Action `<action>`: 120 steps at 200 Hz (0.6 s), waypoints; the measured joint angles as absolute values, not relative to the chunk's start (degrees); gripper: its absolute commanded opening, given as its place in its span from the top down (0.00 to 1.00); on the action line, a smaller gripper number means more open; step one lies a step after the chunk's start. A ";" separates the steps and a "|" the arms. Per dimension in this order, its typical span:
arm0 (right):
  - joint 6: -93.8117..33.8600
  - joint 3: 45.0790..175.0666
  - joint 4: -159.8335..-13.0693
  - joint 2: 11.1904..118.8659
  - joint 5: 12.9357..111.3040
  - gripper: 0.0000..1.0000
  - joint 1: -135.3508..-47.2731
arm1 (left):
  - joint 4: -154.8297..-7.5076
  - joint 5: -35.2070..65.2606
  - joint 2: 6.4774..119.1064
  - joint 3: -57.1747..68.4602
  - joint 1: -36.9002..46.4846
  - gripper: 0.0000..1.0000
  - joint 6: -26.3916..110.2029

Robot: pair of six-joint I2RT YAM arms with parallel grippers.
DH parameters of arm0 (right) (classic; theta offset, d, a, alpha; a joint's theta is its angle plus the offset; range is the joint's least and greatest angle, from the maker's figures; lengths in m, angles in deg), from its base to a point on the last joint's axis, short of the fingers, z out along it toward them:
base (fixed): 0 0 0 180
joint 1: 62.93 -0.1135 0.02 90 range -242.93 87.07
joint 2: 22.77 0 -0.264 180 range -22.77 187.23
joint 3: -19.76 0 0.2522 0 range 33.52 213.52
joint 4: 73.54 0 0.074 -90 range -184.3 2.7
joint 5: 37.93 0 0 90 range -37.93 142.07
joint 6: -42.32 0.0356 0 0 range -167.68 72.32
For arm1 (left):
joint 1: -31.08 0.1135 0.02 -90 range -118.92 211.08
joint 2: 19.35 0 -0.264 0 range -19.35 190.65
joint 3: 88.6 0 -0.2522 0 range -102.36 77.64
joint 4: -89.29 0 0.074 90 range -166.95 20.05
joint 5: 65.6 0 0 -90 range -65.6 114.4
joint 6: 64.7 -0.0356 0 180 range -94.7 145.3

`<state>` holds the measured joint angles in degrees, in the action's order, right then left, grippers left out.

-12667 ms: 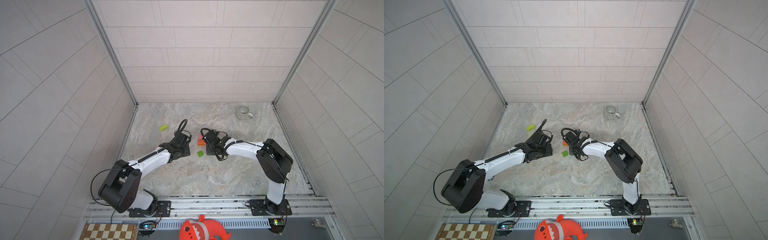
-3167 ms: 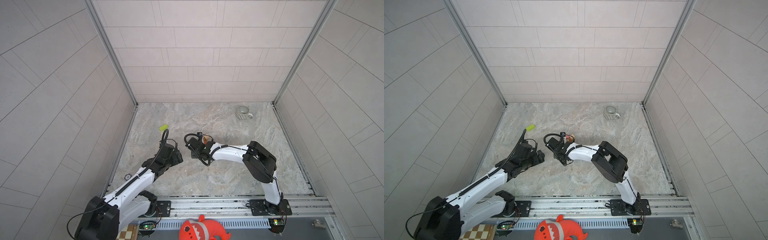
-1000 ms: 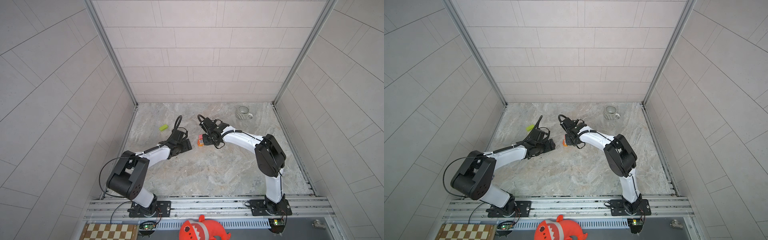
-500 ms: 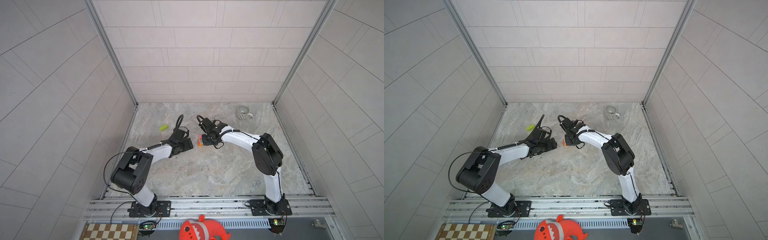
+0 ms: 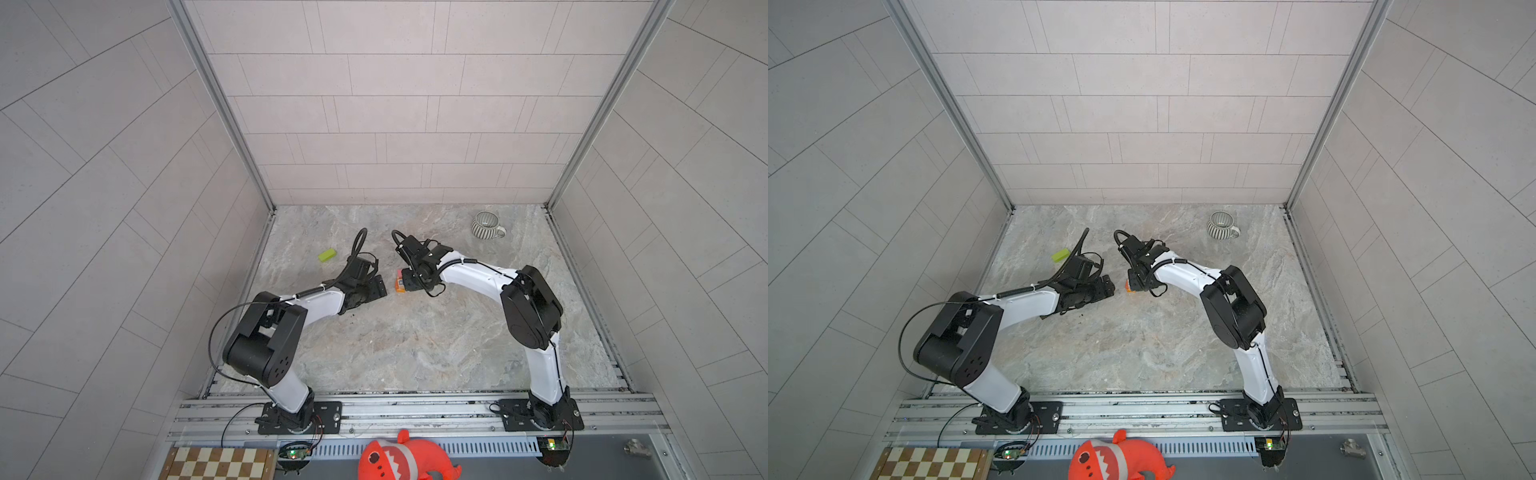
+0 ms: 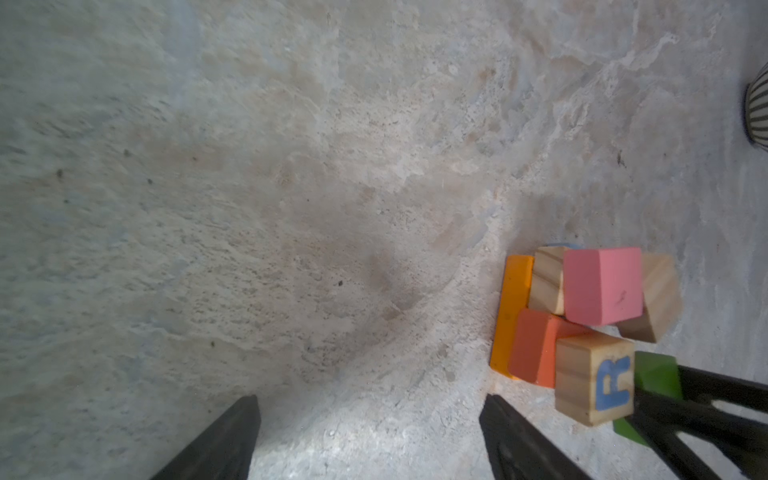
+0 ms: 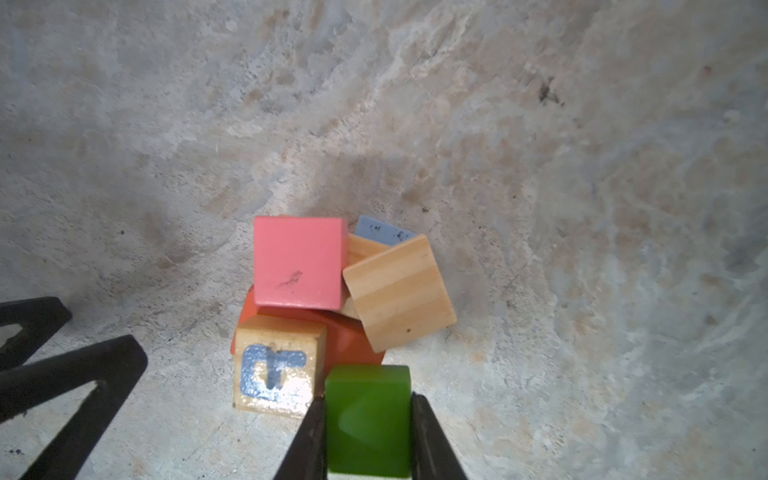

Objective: Build the wood block tower
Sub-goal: 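Carry the green cube to the block pile while left gripper moves beside it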

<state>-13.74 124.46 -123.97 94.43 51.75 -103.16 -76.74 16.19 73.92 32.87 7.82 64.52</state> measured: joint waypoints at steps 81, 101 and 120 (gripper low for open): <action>-12.76 124.72 -123.84 94.61 51.75 0.74 -103.42 | -76.81 15.78 73.92 32.87 7.82 0.11 64.70; -12.69 124.72 -123.81 94.61 51.64 0.74 -103.42 | -76.85 15.78 73.92 32.87 7.82 0.11 64.74; -12.69 124.72 -123.79 94.61 51.60 0.73 -103.42 | -76.94 15.73 73.92 32.87 7.82 0.11 64.76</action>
<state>-12.69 124.72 -123.79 94.61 51.60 -103.42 -76.94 15.73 73.92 32.87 7.82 64.76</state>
